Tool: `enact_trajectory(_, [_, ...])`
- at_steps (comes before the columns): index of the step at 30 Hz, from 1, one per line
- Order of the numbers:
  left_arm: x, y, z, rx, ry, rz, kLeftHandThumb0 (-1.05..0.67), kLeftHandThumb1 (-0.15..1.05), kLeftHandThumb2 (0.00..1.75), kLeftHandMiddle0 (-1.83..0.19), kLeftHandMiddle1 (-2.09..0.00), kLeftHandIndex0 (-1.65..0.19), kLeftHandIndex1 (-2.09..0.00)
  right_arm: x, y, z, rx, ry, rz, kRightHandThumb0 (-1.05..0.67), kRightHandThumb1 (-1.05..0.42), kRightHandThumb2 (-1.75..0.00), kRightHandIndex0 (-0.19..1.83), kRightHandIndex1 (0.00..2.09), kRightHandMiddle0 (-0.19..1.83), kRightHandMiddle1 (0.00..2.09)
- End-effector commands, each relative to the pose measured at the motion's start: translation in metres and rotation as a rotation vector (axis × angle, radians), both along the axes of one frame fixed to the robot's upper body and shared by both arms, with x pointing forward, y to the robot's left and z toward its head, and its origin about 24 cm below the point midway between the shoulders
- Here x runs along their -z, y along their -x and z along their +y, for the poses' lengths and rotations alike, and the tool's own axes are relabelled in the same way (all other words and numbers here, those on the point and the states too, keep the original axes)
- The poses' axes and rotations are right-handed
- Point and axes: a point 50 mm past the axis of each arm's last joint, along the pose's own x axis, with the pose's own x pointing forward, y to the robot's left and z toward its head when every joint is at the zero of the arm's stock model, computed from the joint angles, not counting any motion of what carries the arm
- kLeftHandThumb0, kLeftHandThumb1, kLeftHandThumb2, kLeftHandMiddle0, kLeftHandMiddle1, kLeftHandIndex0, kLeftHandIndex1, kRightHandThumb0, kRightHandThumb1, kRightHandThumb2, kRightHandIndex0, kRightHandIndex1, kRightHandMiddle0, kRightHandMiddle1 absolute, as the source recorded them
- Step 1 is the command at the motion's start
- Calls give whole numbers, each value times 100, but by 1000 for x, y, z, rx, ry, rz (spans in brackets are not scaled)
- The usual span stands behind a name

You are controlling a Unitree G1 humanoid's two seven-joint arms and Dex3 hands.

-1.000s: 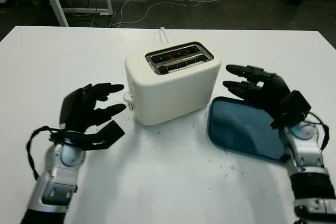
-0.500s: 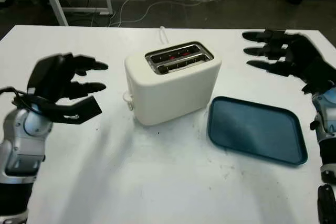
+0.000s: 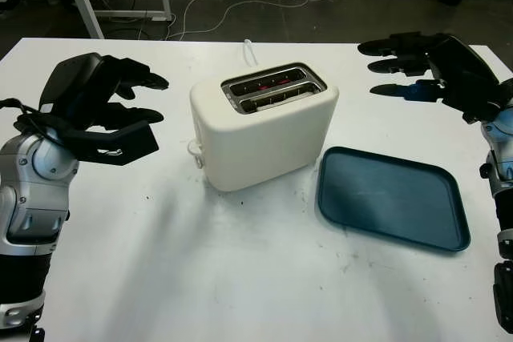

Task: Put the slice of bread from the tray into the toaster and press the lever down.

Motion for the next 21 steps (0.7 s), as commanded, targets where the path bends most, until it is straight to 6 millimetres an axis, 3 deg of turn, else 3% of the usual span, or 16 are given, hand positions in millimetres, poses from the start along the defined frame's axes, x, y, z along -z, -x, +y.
enact_trajectory(1, [-4, -3, 1, -14, -26, -1, -58, 72, 0, -72, -105, -104, -8, -5, -2, 2, -16, -4, -16, -32, -82, 0, 71, 0, 63, 0])
enact_trajectory(21, [1, -6, -1, -5, -16, 7, -57, 73, 0, -72, -105, -106, -8, 2, 1, 17, -23, 102, -14, -45, -84, 0, 76, 1, 65, 0])
